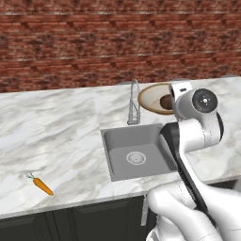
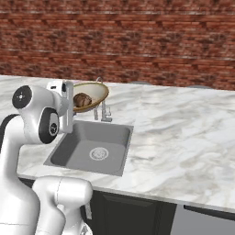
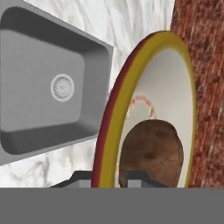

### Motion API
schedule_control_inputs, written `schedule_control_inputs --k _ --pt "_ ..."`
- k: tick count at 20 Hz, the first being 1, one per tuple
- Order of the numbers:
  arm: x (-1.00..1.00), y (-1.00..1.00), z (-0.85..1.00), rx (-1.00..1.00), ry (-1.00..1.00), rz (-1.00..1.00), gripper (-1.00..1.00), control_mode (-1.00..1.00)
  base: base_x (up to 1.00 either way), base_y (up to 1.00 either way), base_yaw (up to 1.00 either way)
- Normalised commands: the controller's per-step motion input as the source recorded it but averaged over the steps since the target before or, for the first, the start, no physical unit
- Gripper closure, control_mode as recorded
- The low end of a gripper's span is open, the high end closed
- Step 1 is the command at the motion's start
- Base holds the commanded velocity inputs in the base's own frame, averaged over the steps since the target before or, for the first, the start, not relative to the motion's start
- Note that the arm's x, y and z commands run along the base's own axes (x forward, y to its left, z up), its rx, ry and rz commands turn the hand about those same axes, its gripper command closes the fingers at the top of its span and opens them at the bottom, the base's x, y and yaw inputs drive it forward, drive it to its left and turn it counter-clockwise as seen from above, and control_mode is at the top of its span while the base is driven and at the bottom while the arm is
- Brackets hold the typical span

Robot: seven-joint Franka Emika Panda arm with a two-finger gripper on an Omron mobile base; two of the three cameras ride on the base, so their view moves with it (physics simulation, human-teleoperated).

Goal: Pick the potato from the sink and place it in the bowl. Then pick the bowl and place it in the microwave. Then close the microwave door and press the start button.

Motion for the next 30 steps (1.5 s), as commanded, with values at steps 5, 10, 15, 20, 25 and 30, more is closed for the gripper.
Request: schedule_control_inputs --k 5,10,15,20,25,30 --pt "-0.02 0.00 0.00 0.00 0.00 0.02 1.00 -1.00 0.00 0.00 0.00" --pt "-0.03 0.00 0.00 0.00 0.00 0.00 1.00 1.00 -0.23 0.01 0.00" --pt "0.00 0.00 0.00 0.00 0.00 0.00 1.00 1.00 -0.86 0.01 0.00" --pt "0.00 0.00 0.00 0.00 0.00 0.00 1.00 1.00 -0.53 0.04 0.05" --pt "0.00 0.00 0.00 0.00 0.00 0.00 1.00 1.00 0.00 0.01 0.53" --pt "0.00 0.00 0.00 0.00 0.00 0.00 1.00 1.00 -0.22 0.22 0.74"
